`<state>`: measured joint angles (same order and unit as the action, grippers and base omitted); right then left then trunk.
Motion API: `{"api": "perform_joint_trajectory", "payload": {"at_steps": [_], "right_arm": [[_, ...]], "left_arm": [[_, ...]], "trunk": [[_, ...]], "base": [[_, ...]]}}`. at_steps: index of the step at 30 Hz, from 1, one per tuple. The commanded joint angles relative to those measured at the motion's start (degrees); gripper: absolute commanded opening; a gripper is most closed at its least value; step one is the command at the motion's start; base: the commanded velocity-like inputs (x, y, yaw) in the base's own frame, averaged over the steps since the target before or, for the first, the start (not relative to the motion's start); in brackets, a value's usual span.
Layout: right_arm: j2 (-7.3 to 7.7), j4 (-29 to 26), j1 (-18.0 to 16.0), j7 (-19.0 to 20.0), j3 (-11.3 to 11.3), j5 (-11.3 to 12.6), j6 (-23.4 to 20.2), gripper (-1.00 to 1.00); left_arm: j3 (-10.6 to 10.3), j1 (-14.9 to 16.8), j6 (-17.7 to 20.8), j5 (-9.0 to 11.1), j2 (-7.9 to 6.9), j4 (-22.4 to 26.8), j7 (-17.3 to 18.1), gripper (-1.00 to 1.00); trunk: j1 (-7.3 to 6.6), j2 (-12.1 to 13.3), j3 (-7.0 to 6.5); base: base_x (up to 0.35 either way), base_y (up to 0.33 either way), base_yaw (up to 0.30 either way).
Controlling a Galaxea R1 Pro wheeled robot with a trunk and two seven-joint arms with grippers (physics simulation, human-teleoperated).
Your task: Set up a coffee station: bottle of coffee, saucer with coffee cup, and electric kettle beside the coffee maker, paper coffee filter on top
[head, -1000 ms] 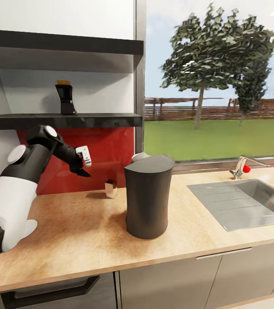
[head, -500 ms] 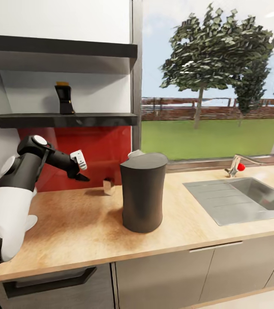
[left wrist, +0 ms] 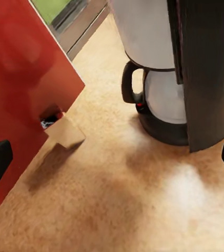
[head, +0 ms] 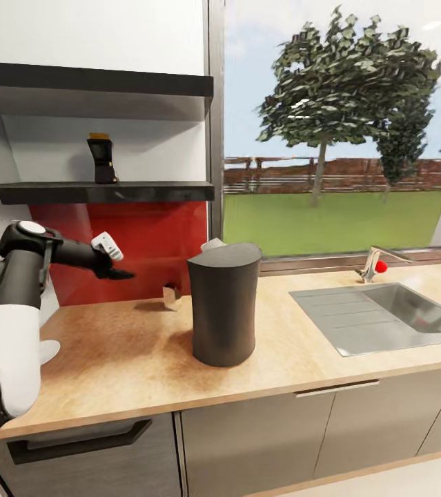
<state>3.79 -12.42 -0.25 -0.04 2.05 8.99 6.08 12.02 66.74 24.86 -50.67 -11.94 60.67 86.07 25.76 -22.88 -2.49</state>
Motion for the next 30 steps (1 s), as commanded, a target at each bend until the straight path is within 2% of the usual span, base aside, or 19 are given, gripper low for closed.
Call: {"api": "perform_joint_trajectory", "payload": {"at_steps": [1, 3, 6, 8, 13, 16, 23, 30], "right_arm": [[-0.01, 0.0, 0.0, 0.0, 0.1, 0.3, 0.2, 1.0], [-0.01, 0.0, 0.0, 0.0, 0.1, 0.4, 0.2, 1.0], [-0.01, 0.0, 0.0, 0.0, 0.2, 0.4, 0.2, 1.0], [-0.01, 0.0, 0.0, 0.0, 0.3, 0.4, 0.2, 1.0], [-0.06, 0.0, 0.0, -0.1, 0.3, 0.4, 0.2, 1.0], [-0.09, -0.1, 0.0, -0.1, 0.3, 0.5, 0.2, 1.0], [-0.13, -0.1, 0.0, -0.1, 0.3, 0.5, 0.2, 1.0], [-0.18, -0.1, 0.0, -0.1, 0.3, 0.5, 0.2, 1.0]], "left_arm": [[1.2, 0.0, 0.6, -0.3, 0.08, 0.4, 0.0, 1.0], [4.3, 0.0, 0.8, -0.3, 0.28, 2.1, -2.2, 1.0], [6.0, 0.0, 1.4, -0.3, 0.57, 4.2, -4.5, 1.0], [7.6, 0.0, 3.1, -0.3, 0.75, 5.8, -5.7, 1.0], [10.8, -0.1, 8.0, -0.2, 0.85, 9.2, -6.2, 1.0], [11.4, -0.1, 9.2, -0.2, 0.86, 11.0, -5.9, 1.0], [11.7, -1.9, 10.1, 0.1, 0.87, 15.1, -2.6, 1.0], [11.4, -3.1, 10.1, 1.0, 1.32, 18.1, -2.3, 1.0]], "trunk": [[0.02, 0.0, 0.03], [0.02, 0.0, 0.03], [0.02, 0.0, 0.03], [0.02, 0.0, 0.04], [0.02, 0.0, 0.17], [0.02, 0.0, 0.27], [0.02, 0.0, 0.51], [0.02, 0.0, 0.75]], "base": [[-0.003, -0.002, 0.0], [-0.002, -0.001, 0.0], [-0.001, 0.0, 0.002], [0.0, 0.0, 0.057], [0.0, 0.0, 0.165], [0.0, 0.0, 0.229], [0.0, 0.0, 0.243], [0.0, 0.0, 0.247]]}}
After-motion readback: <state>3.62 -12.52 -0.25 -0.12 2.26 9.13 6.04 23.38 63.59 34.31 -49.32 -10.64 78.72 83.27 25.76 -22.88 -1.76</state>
